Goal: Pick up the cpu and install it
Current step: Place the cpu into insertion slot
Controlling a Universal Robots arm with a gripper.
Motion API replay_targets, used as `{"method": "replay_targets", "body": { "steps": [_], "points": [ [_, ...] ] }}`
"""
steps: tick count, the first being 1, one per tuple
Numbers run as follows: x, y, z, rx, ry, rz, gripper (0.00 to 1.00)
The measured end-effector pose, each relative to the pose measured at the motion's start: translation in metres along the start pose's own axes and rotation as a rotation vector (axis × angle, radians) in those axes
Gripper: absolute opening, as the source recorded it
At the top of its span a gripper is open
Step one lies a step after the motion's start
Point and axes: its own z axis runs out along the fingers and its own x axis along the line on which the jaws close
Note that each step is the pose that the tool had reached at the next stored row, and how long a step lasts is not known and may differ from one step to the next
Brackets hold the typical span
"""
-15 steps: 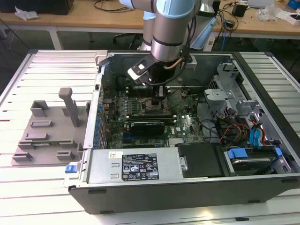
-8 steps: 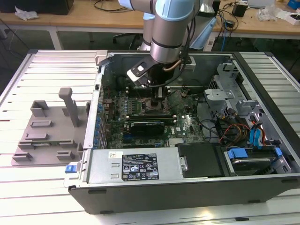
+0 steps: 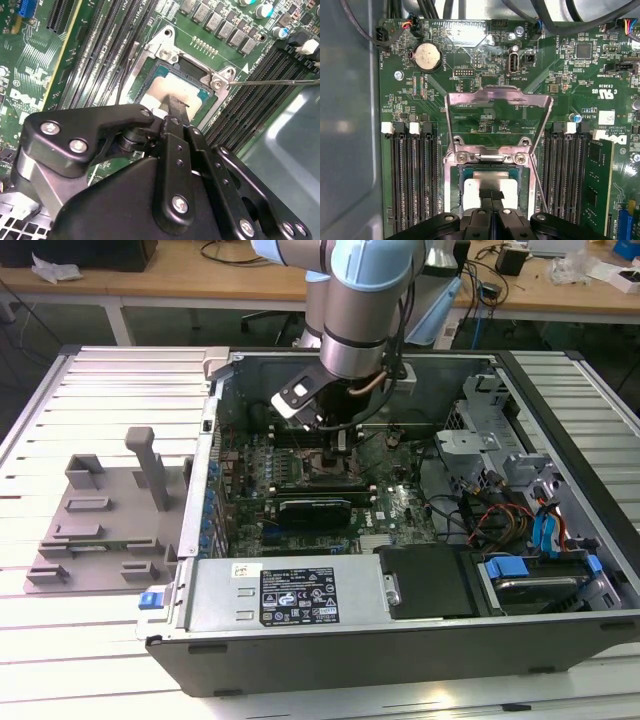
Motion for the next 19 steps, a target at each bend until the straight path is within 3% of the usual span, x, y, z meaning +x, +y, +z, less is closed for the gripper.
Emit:
{"method": "replay_targets", "body": {
  "steps": [4, 6, 9, 11, 13, 19],
  "points": [
    [0.0, 0.0083, 0.0, -0.0006, 0.0008, -0.001, 0.11],
    [0.0003, 0.0091, -0.0011, -0.0016, 0.0023, -0.001, 0.11],
    [0.0001, 0.0079, -0.0159, -0.0007, 0.0012, -0.001, 0.11],
    [0.0, 0.0067, -0.0313, -0.0006, 0.001, -0.001, 0.11],
    [0.0, 0.006, -0.0404, -0.0006, 0.0009, -0.001, 0.11],
    [-0.0001, 0.0029, -0.0856, -0.0005, 0.0009, -0.001, 0.11]
  ]
}}
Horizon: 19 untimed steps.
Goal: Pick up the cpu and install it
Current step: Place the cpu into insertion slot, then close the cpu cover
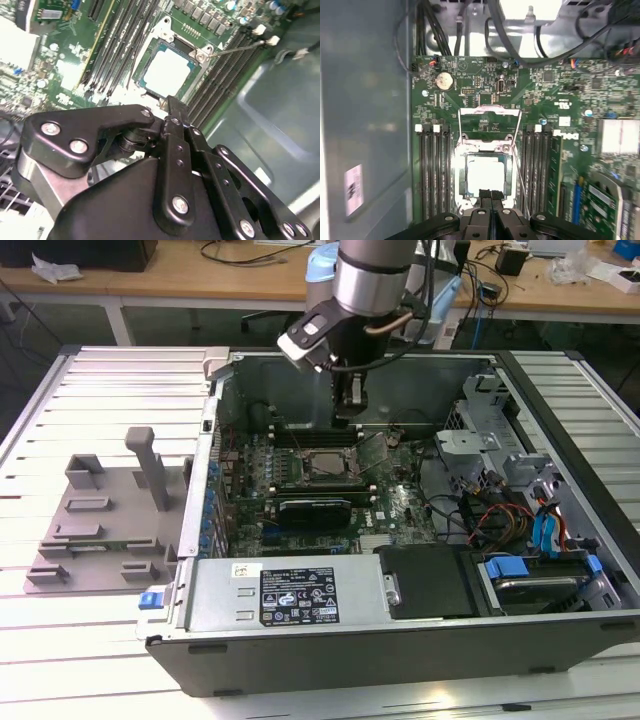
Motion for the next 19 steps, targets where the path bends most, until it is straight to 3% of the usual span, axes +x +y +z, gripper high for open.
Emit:
{"method": "replay_targets", "body": {
  "steps": [11, 14, 16, 18, 19],
  "points": [
    [0.0, 0.0004, -0.0008, 0.0, 0.0002, 0.0, 0.11],
    [-0.0002, 0.0205, -0.0023, 0.0008, 0.0, 0.0, 0.11],
    [-0.0004, 0.0434, -0.0033, 0.0034, 0.0002, 0.0, 0.11],
    [-0.0005, 0.0541, -0.0034, 0.0062, 0.0001, 0.0, 0.11],
    [-0.0005, 0.0642, -0.0033, 0.0097, 0.0001, 0.0, 0.11]
  ]
}}
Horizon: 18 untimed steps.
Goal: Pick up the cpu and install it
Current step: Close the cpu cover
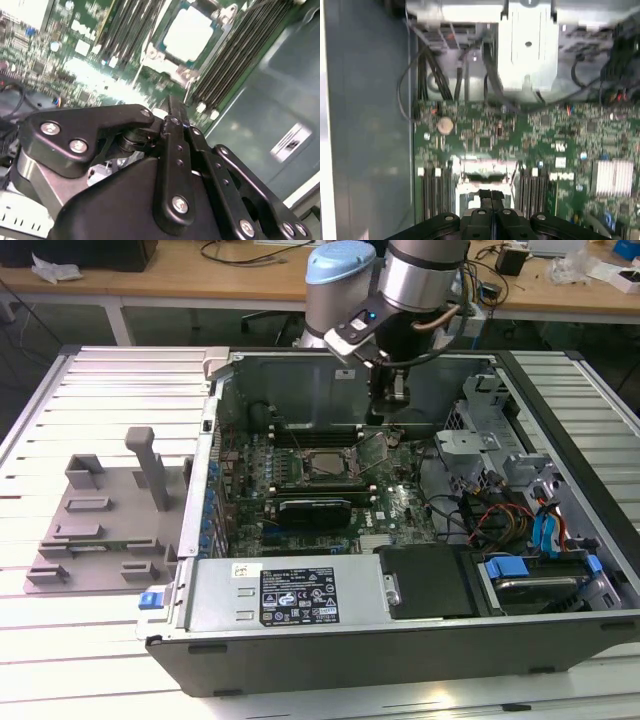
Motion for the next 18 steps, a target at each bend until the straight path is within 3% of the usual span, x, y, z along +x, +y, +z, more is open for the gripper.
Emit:
{"method": "replay_targets", "body": {
  "steps": [1, 7, 12, 15, 18],
  "points": [
    [0.0004, 0.016, 0.0024, 0.0071, 0.0003, 0.0, 0.11],
    [0.0043, 0.0354, 0.0206, 0.0115, 0.0, -0.001, 0.11],
    [0.0051, 0.0363, 0.0305, 0.0115, 0.0002, -0.001, 0.11],
    [0.0052, 0.036, 0.0397, 0.0114, 0.0001, -0.001, 0.11],
    [0.0053, 0.0288, 0.0423, 0.0115, 0.0002, -0.001, 0.11]
  ]
}}
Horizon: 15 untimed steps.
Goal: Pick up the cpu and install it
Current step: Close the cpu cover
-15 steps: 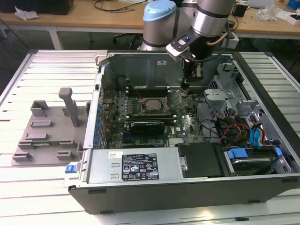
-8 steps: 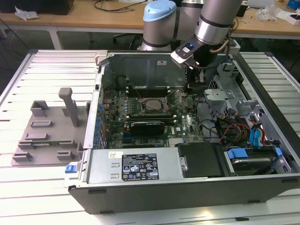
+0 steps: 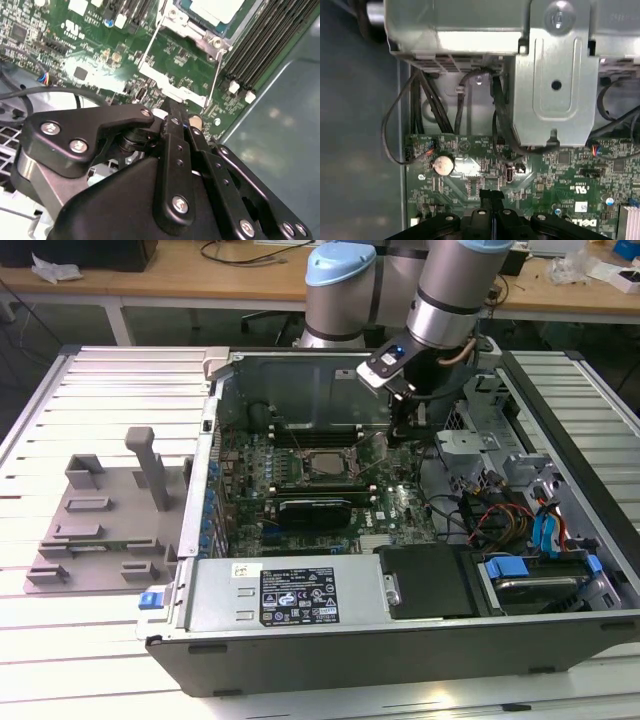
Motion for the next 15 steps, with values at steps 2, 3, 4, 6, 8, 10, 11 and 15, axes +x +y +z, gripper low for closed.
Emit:
{"method": "replay_targets", "body": {
  "steps": [2, 3, 4, 6, 8, 10, 11, 15],
  "points": [
    [0.0, -0.0037, 0.0003, -0.0001, -0.0001, 0.0, 0.11],
    [0.0001, -0.006, 0.0005, -0.0003, -0.0001, 0.0, 0.11],
    [0.0001, -0.0083, 0.0008, -0.0006, -0.0001, 0.0, 0.11],
    [0.0001, -0.0131, 0.0012, -0.0012, -0.0001, 0.0, 0.11],
    [0.0002, -0.019, 0.0018, -0.0018, -0.0001, 0.0, 0.11],
    [0.0002, -0.0247, 0.0022, -0.0021, -0.0001, 0.0, 0.11],
    [0.0003, -0.0274, 0.0025, -0.0022, -0.0001, 0.0, 0.11],
    [0.0003, -0.0384, 0.0035, -0.0025, -0.0001, 0.0, 0.11]
  ]
}}
